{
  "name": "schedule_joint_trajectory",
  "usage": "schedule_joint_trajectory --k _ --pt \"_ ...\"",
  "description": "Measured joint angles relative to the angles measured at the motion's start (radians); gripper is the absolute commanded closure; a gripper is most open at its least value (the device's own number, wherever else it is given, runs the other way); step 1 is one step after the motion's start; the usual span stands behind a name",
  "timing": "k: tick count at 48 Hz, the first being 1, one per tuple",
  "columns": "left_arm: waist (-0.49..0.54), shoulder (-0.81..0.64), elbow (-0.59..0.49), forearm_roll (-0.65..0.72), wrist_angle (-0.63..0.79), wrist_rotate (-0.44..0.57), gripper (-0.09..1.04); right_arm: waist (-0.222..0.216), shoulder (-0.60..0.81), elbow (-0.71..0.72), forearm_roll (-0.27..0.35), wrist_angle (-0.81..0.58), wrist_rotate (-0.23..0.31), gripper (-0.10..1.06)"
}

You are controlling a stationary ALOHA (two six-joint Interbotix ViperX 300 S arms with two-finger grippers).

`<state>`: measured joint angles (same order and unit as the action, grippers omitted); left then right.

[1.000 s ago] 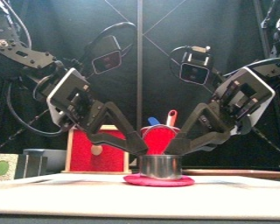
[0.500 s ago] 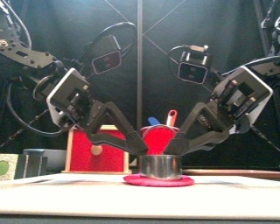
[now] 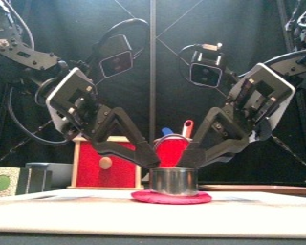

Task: Get the cutter from the drawer then cut the dough then place the extra dough in the bowl
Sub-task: Cut the dough

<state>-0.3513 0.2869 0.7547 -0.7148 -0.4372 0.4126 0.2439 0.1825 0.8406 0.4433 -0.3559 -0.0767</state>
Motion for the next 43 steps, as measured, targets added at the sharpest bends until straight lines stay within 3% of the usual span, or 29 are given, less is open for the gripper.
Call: schedule_joint_trajectory --k 6,14,29,43 --pt "0.0 -0.006 0.0 0.002 0.0 0.002 0.31 0.008 -0.005 -0.002 -0.003 -0.003 0.002 0.22" --pt "-0.003 -0.006 -0.002 0.006 0.002 0.0 0.18 0.008 -0.003 -0.014 -0.005 -0.005 0.003 0.17" --pt "-0.009 -0.04 0.002 0.009 -0.015 0.003 0.18 0.0 -0.009 -0.035 -0.029 -0.003 0.003 0.17" --pt "0.015 -0.106 0.034 0.031 -0.041 0.074 0.18 -0.002 -0.035 -0.055 -0.081 -0.006 0.003 0.17"
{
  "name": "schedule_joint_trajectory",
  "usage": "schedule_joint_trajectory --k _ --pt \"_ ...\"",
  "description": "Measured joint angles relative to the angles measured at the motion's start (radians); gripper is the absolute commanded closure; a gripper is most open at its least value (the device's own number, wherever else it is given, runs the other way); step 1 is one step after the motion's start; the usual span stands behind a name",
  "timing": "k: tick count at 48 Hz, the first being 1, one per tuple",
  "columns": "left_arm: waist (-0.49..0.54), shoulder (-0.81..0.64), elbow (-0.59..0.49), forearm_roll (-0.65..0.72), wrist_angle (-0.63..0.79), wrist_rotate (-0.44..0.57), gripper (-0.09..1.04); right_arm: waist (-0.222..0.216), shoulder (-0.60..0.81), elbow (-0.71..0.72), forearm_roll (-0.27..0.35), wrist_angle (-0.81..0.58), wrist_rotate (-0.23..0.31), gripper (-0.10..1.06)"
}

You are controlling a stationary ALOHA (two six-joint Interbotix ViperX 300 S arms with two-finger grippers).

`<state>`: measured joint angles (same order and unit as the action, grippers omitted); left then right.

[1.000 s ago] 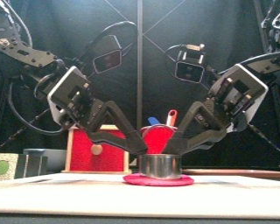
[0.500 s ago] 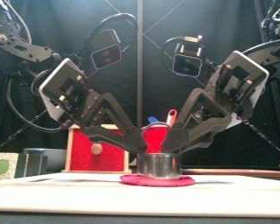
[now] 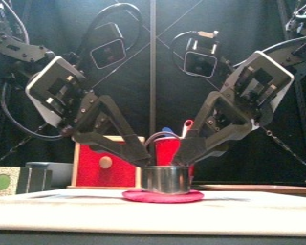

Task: Get the cutter from the drawer then cut the dough then place the extra dough in the bowl
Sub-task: Cut the dough

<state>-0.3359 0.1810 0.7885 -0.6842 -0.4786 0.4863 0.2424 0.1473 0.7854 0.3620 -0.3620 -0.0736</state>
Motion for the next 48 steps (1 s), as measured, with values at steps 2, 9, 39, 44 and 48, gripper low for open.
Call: schedule_joint_trajectory --k 2,9,39,44,48 --pt "0.005 -0.008 0.0 0.003 -0.003 0.02 0.18 -0.002 0.0 -0.003 -0.009 0.0 0.0 0.17" --pt "0.017 -0.028 -0.002 0.014 -0.011 0.074 0.18 -0.012 -0.002 -0.009 -0.031 0.002 0.0 0.17" --pt "0.009 0.037 0.021 -0.015 -0.018 0.092 0.41 -0.075 -0.063 -0.074 -0.104 0.207 0.008 0.17" --pt "-0.002 0.067 0.003 -0.015 -0.02 0.092 0.45 -0.077 -0.063 -0.089 -0.104 0.233 0.006 0.17" --pt "-0.006 0.08 -0.002 -0.017 -0.021 0.092 0.46 -0.08 -0.063 -0.095 -0.104 0.238 0.008 0.17"
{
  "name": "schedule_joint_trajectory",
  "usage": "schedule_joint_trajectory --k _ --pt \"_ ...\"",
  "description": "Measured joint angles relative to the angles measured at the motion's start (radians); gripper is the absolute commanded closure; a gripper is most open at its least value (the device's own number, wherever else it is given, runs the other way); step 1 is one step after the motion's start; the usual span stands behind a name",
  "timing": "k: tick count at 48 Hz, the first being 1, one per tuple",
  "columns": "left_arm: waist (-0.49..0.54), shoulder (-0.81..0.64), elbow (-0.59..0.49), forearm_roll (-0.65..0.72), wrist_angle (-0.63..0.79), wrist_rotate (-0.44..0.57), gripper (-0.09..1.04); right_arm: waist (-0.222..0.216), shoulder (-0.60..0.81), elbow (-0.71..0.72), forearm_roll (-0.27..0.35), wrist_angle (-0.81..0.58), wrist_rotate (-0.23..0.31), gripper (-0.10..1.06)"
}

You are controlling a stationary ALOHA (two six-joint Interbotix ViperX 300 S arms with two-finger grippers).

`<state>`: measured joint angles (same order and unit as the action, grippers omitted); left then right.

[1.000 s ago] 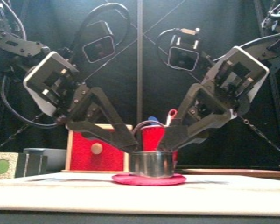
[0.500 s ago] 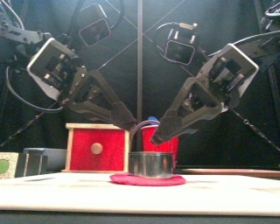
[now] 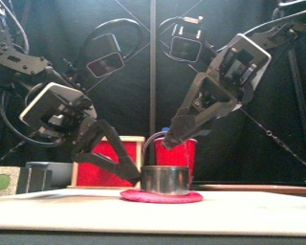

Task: Get the cutter from the drawer then cut the dough then place the extra dough in the bowl
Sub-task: Cut the dough

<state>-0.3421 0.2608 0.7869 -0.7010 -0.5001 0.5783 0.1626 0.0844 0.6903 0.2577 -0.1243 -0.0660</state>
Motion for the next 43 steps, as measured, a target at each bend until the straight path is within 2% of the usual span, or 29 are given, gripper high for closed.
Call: schedule_joint_trajectory --k 29,43 --pt "-0.023 0.035 -0.008 -0.043 -0.005 -0.002 0.47 -0.005 0.044 -0.058 0.0 0.077 0.002 0.2" --pt "-0.023 0.038 -0.011 -0.055 -0.002 -0.003 0.47 -0.006 0.046 -0.064 0.002 0.087 0.003 0.45"
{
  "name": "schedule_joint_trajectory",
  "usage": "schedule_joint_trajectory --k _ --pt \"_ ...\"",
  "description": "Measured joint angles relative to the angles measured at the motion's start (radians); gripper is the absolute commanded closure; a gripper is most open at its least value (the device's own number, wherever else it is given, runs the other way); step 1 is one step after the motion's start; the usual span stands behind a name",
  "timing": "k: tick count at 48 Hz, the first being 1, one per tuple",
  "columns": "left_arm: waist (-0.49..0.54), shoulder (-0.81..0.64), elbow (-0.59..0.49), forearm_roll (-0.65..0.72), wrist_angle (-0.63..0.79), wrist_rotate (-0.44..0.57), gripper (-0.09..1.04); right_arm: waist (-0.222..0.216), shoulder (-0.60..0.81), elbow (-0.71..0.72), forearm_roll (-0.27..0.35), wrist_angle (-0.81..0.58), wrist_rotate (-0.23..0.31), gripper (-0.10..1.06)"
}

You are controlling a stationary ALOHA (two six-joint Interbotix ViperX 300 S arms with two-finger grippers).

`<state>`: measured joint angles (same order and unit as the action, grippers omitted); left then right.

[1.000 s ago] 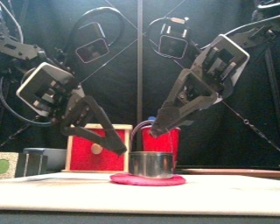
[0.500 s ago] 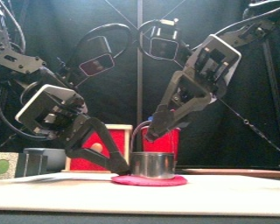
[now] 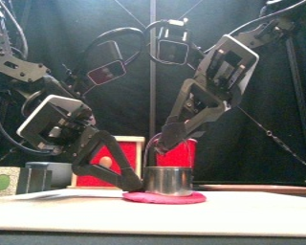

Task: Get the cutter from the drawer then cut the dough then place the extra dough in the bowl
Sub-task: Cut the dough

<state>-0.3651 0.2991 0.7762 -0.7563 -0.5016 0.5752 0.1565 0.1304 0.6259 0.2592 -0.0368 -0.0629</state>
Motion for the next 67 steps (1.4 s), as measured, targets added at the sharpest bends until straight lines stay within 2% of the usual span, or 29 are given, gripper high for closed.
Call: schedule_joint_trajectory --k 9,23,35,46,52,62,67 --pt "-0.002 0.0 0.0 -0.002 0.0 0.0 0.47 0.0 -0.023 -0.002 -0.002 0.012 -0.002 0.5" --pt "-0.002 0.0 -0.002 -0.009 0.012 0.0 0.47 -0.003 -0.178 0.002 -0.025 0.061 -0.005 0.5" --pt "0.0 -0.003 0.002 -0.028 0.017 0.0 0.47 -0.017 -0.29 0.124 -0.049 0.112 -0.002 0.5" --pt "0.0 -0.043 0.038 -0.049 0.025 0.0 0.47 -0.02 -0.304 0.23 -0.046 0.137 0.0 0.48" --pt "0.0 -0.067 0.063 -0.051 0.031 0.003 0.47 -0.021 -0.304 0.256 -0.04 0.133 0.002 0.41" --pt "0.002 -0.095 0.069 -0.051 0.038 0.008 0.42 -0.02 -0.299 0.259 -0.002 0.132 0.002 0.16" --pt "0.003 -0.107 0.071 -0.035 0.038 0.009 0.39 -0.021 -0.299 0.256 0.0 0.132 0.003 0.13"
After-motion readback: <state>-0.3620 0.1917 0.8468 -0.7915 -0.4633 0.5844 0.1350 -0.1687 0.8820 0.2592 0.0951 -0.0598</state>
